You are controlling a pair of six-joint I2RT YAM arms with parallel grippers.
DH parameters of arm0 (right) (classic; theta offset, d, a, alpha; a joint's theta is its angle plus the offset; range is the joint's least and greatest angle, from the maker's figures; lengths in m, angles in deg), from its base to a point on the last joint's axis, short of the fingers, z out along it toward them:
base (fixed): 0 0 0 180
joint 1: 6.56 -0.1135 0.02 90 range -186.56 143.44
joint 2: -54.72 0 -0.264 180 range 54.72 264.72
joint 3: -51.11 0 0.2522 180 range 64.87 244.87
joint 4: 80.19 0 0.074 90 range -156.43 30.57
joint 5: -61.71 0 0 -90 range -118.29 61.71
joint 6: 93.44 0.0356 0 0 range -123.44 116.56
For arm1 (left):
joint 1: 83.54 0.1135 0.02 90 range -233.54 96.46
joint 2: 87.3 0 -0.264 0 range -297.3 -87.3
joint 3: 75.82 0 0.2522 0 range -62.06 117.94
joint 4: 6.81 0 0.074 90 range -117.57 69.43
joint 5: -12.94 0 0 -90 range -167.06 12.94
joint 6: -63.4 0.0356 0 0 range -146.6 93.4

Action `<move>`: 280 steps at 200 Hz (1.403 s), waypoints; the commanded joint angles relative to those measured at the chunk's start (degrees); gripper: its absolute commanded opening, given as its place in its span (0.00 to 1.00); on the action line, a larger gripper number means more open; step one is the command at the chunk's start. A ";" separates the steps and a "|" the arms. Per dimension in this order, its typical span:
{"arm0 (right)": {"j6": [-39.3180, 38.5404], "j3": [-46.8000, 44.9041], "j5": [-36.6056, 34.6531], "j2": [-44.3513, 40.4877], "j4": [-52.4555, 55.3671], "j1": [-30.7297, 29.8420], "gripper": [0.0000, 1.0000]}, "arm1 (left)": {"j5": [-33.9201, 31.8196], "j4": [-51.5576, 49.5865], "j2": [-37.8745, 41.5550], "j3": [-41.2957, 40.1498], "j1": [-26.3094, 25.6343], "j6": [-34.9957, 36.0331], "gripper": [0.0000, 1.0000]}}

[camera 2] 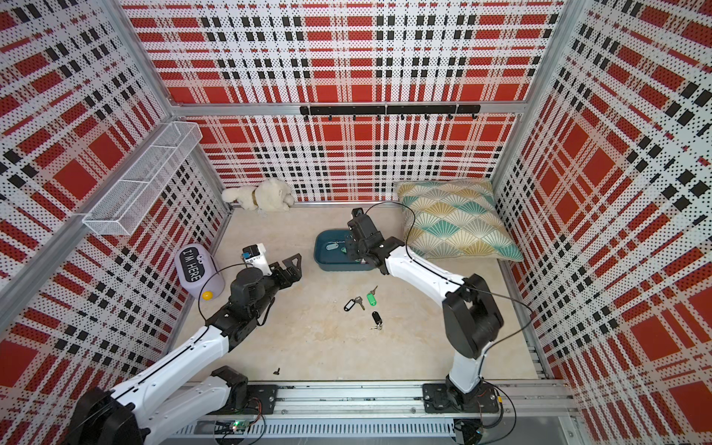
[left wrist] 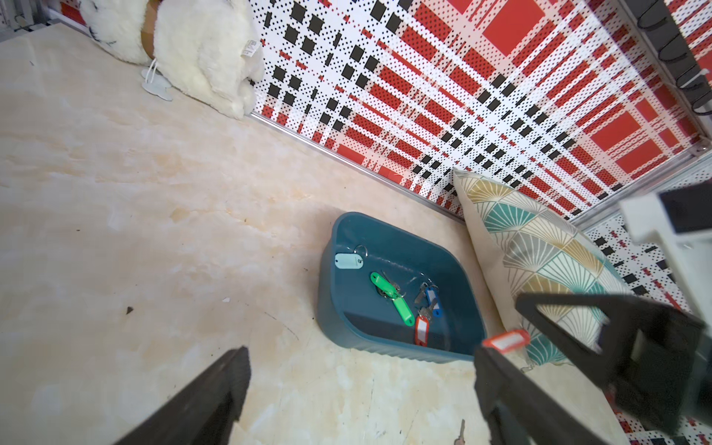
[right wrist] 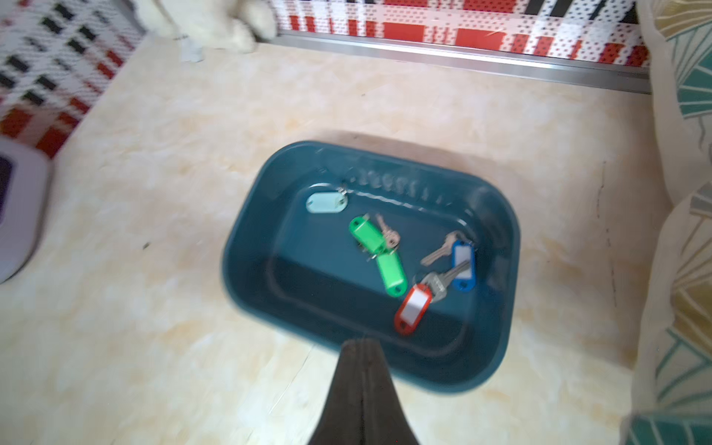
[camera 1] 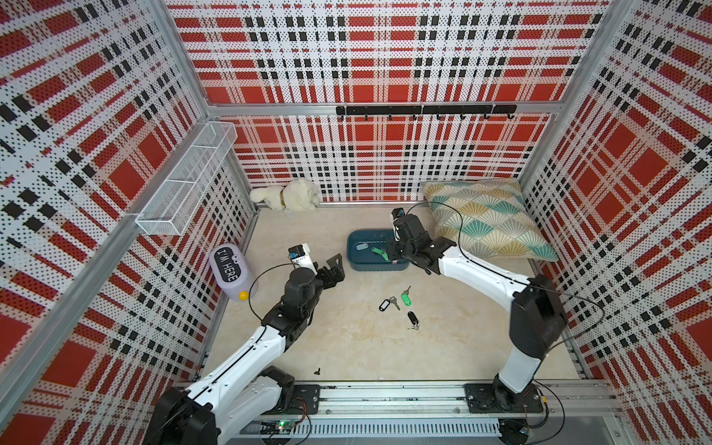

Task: Take the keys out of the storage box
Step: Place the key at the center of the board.

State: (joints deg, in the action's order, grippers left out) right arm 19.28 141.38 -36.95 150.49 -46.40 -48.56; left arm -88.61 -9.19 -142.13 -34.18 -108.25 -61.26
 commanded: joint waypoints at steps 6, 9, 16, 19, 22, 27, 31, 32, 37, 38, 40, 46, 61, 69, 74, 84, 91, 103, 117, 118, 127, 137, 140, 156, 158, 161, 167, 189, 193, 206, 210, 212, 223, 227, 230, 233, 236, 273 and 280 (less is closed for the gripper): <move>2.01 -12.05 1.77 -10.86 -1.11 -6.55 0.00 | 1.96 2.07 0.87 -0.13 -1.13 -0.44 0.99; 2.39 -13.74 1.79 -12.20 -1.20 -7.62 0.00 | 1.84 1.96 0.72 0.07 -1.32 -0.35 0.99; 3.47 -17.40 2.17 -15.26 -1.47 -9.55 0.00 | 1.23 1.42 0.40 0.68 -2.02 -0.20 0.99; 3.86 -18.87 2.50 -16.42 -1.57 -10.36 0.00 | 0.91 1.09 0.13 0.97 -2.41 -0.09 0.99; 4.21 -20.32 2.63 -17.65 -1.65 -11.27 0.00 | 0.51 0.84 -0.11 1.29 -2.75 0.08 0.99; 5.06 -22.62 2.85 -19.50 -1.66 -12.54 0.00 | 0.18 0.36 -0.68 1.94 -3.41 0.28 0.99; 5.80 -24.35 2.91 -20.92 -1.62 -13.76 0.00 | -0.46 -0.24 -1.11 2.47 -3.87 0.49 0.99; 5.91 -24.72 2.97 -21.08 -1.55 -13.96 0.00 | -0.61 -0.36 -1.22 2.59 -3.95 0.48 0.99; 7.12 -26.69 3.25 -22.76 -1.41 -15.12 0.00 | -1.58 -0.89 -1.79 3.18 -4.76 0.51 0.99; 7.36 -27.08 3.37 -23.05 -1.41 -15.30 0.00 | -1.69 -0.99 -1.91 3.34 -4.92 0.53 0.99; 7.87 -27.90 3.45 -23.60 -1.40 -15.77 0.00 | -2.02 -1.18 -2.18 3.57 -5.33 0.55 0.99; 9.39 -30.18 3.63 -25.22 -1.53 -16.94 0.00 | -2.93 -1.42 -2.89 4.18 -6.17 0.62 0.99; 14.03 -35.86 2.49 -28.81 -1.84 -20.56 0.00 | -4.39 -1.71 -4.71 5.69 -7.86 0.38 0.99; 16.00 -38.40 1.61 -30.37 -1.54 -22.18 0.00 | -4.73 -1.71 -5.63 6.56 -8.62 0.33 0.99; 17.26 -39.85 0.91 -31.28 -1.34 -23.05 0.00 | -5.07 -1.81 -6.20 7.14 -9.16 0.29 0.99; 19.78 -42.72 -0.58 -32.99 -1.05 -24.39 0.00 | -5.56 -1.88 -7.41 8.31 -10.18 0.42 0.99; 20.96 -44.53 -0.48 -33.88 -1.34 -24.76 0.00 | -5.59 -1.96 -8.41 9.26 -10.83 0.62 0.99; 22.67 -47.17 -1.24 -35.29 -1.41 -25.31 0.00 | -6.31 -2.27 -10.21 10.83 -11.95 0.73 0.99; 23.85 -49.35 -1.93 -36.31 -1.25 -25.41 0.00 | -6.85 -2.50 -12.35 12.70 -13.17 1.06 0.99; 23.99 -49.44 -1.99 -36.29 -1.15 -25.41 0.00 | -6.92 -2.50 -12.51 12.80 -13.26 1.07 0.99; 24.87 -50.38 -2.48 -36.79 -0.38 -25.41 0.00 | -7.33 -2.58 -14.00 13.84 -13.91 1.08 0.99; 25.36 -51.44 -2.18 -37.50 -0.22 -25.65 0.00 | -7.35 -2.68 -15.57 14.96 -14.47 1.15 0.99; 25.50 -51.73 -2.17 -37.68 -0.10 -25.72 0.00 | -7.41 -2.75 -16.09 15.39 -14.69 1.17 0.99; 26.85 -53.80 -2.53 -39.22 0.05 -26.03 0.00 | -7.94 -3.11 -19.08 17.38 -15.60 1.30 0.99; 27.07 -54.02 -2.65 -39.51 0.04 -26.10 0.00 | -8.02 -3.16 -19.50 17.67 -15.67 1.31 0.99; 27.36 -54.47 -2.75 -39.65 0.12 -26.11 0.00 | -8.11 -3.20 -20.13 18.12 -15.83 1.34 0.99; 27.92 -55.24 -2.79 -40.30 0.06 -26.12 0.00 | -8.22 -3.20 -21.26 18.86 -16.02 1.28 0.99; 27.91 -56.73 -4.79 -41.47 -1.54 -26.12 0.00 | -7.87 -3.25 -25.59 21.89 -16.42 1.63 0.99; 27.84 -56.60 -5.13 -41.47 -1.72 -26.12 0.00 | -7.87 -3.21 -26.14 22.39 -16.50 1.75 0.99; 26.77 -56.34 -5.50 -40.48 -3.18 -26.12 0.02 | -7.70 -3.29 -28.29 24.08 -16.59 2.11 0.99; 26.49 -56.09 -5.75 -39.94 -3.68 -26.12 0.03 | -7.71 -3.21 -28.88 24.51 -16.60 2.25 0.99; 26.39 -55.98 -5.81 -39.67 -3.86 -26.12 0.03 | -7.79 -3.25 -29.16 24.81 -16.60 2.30 0.99; 25.33 -54.98 -5.67 -37.52 -5.11 -26.12 0.03 | -7.74 -3.49 -30.78 26.30 -16.51 2.68 0.99; 24.96 -54.68 -5.53 -36.65 -5.60 -26.12 0.03 | -7.90 -3.80 -31.21 27.01 -16.51 2.87 0.99; 24.68 -54.38 -5.35 -35.95 -5.93 -26.12 0.03 | -7.95 -3.94 -31.71 27.51 -16.51 3.04 0.99; 24.44 -54.13 -5.08 -35.20 -6.37 -26.12 0.04 | -8.10 -4.11 -32.18 27.98 -16.51 3.21 0.99; 24.13 -53.92 -4.91 -34.49 -6.85 -26.12 0.04 | -8.13 -4.21 -32.55 28.41 -16.51 3.39 0.99; 23.52 -49.51 -6.79 -27.16 -5.24 -26.12 0.22 | -7.88 -5.11 -38.43 33.79 -15.90 4.92 0.99; 23.66 -48.79 -7.41 -27.17 -4.45 -26.12 0.33 | -7.57 -5.21 -39.53 34.71 -15.68 5.11 0.99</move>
State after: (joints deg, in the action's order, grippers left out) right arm 43.63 89.38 -41.48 122.05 -51.41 -74.33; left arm -95.96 -13.34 -178.44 -2.78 -124.43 -58.18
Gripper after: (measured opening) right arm 0.192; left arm 0.990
